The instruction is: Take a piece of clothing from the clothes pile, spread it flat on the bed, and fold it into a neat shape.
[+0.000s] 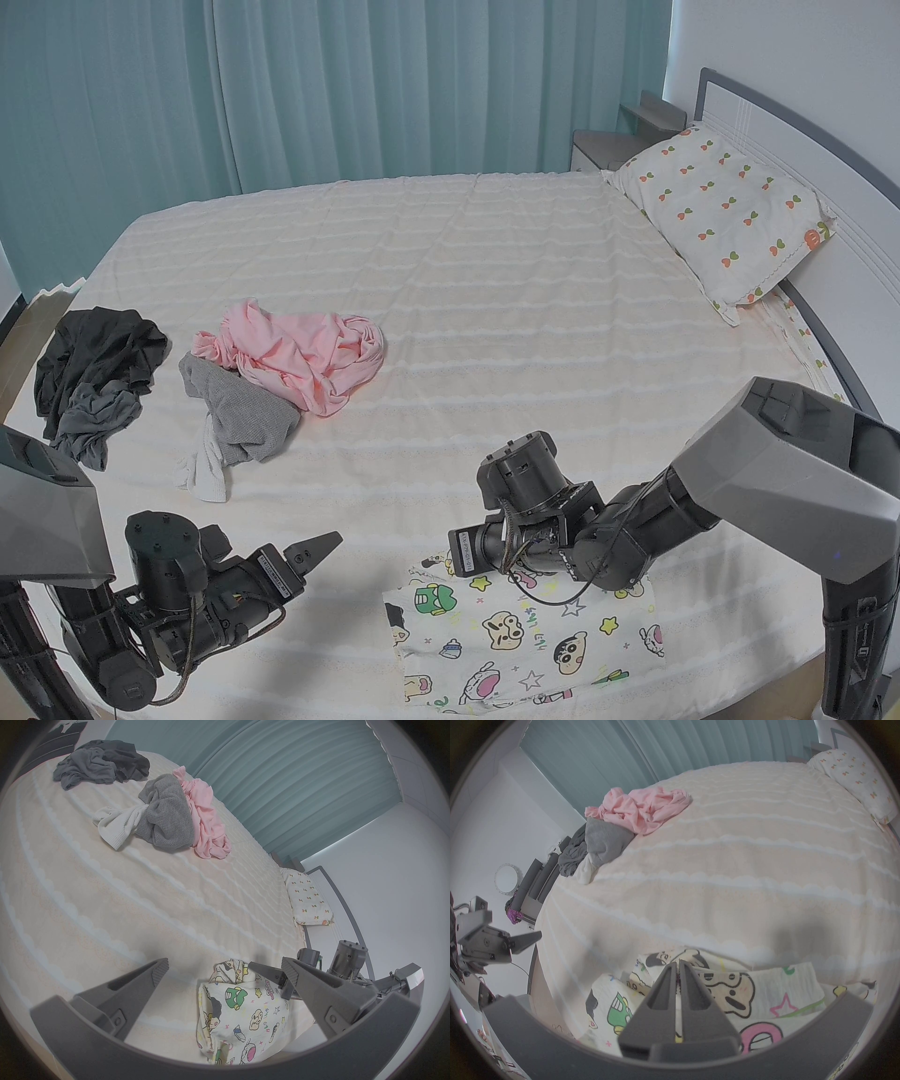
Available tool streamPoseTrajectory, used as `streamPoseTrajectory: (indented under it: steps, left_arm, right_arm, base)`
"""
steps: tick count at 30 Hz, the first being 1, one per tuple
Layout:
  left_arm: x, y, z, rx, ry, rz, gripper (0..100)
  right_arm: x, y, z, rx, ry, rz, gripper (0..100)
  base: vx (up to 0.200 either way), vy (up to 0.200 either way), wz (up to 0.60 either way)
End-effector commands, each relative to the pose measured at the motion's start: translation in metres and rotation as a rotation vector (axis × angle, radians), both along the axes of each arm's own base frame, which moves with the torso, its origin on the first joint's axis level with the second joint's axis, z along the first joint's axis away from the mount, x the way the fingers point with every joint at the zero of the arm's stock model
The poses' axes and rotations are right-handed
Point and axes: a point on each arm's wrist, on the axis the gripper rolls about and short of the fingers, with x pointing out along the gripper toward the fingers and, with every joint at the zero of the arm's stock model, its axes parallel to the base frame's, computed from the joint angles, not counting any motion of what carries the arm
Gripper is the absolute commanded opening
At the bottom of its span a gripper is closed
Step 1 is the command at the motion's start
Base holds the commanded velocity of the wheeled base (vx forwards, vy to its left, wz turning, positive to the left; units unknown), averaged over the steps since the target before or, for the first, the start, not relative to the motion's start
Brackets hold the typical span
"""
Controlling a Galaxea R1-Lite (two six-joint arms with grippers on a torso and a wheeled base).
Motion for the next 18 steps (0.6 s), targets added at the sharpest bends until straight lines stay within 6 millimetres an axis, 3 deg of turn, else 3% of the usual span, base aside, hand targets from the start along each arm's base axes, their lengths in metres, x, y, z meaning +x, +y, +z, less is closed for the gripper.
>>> streamPoseTrajectory:
  steps: [1,8,18]
  left_arm:
    - [-0.004,0.002,-0.002,0.008,0.017,0.0,100]
    - [-0.004,0.002,-0.002,0.008,0.017,0.0,100]
    - [-0.004,0.002,-0.002,0.008,0.017,0.0,100]
  right_arm:
    - [0.003,0.003,0.013,0.059,-0.076,-0.012,0]
    - [0.007,0.006,0.017,0.082,-0.141,-0.045,0]
    - [-0.005,0.018,0.017,0.089,-0.142,-0.006,0]
  base:
    - [0.0,0.0,0.0]
    - [0.0,0.0,0.0]
    - [0.0,0.0,0.0]
